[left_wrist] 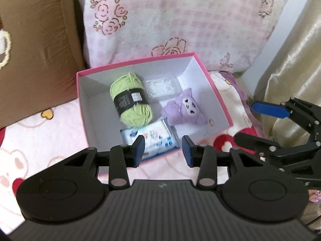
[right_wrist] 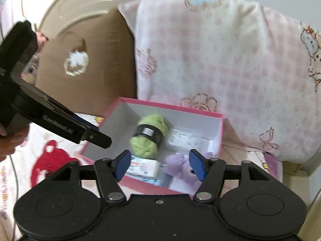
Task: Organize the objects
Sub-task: 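Move the right tool down to the orange makeup sponge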
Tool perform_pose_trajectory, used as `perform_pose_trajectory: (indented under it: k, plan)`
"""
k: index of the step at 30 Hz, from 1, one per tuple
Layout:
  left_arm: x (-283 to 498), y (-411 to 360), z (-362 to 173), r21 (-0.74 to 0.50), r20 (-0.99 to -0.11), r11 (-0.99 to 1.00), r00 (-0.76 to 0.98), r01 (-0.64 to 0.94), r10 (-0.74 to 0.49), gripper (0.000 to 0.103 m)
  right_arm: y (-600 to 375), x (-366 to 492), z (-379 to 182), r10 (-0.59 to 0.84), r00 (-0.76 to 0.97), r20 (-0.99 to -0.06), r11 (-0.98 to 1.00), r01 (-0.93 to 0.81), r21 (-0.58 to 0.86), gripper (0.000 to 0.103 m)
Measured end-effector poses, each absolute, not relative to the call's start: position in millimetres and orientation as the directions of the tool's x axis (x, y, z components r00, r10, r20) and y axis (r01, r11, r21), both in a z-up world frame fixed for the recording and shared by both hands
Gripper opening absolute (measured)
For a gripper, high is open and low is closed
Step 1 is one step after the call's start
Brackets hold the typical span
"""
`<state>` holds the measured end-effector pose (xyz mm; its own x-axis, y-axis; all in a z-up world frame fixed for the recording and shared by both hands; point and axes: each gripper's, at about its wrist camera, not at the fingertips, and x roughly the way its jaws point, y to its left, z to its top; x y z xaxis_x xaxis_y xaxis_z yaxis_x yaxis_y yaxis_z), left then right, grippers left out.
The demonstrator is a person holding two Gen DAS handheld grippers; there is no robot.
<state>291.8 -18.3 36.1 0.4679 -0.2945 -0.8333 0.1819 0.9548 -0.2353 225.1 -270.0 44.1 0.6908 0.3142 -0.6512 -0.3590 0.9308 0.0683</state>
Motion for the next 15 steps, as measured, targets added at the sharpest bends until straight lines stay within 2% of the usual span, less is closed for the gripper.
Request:
perform_pose_trajectory:
  k: [6,15]
  plan:
    - [259,-13,48,-0.234,-0.856,0.953,0.424,0.191,-0.296,0.041,-271,188,58,0.342,0.699,-0.628,0.922,-0.379,0.08,0.072]
    - [218,-16,64,-0.229,-0.846,0.942,0.428,0.245,-0.318,0.041,-262,146,56,0.371,0.67,-0.643,0.905,-0.416,0.088,0.073]
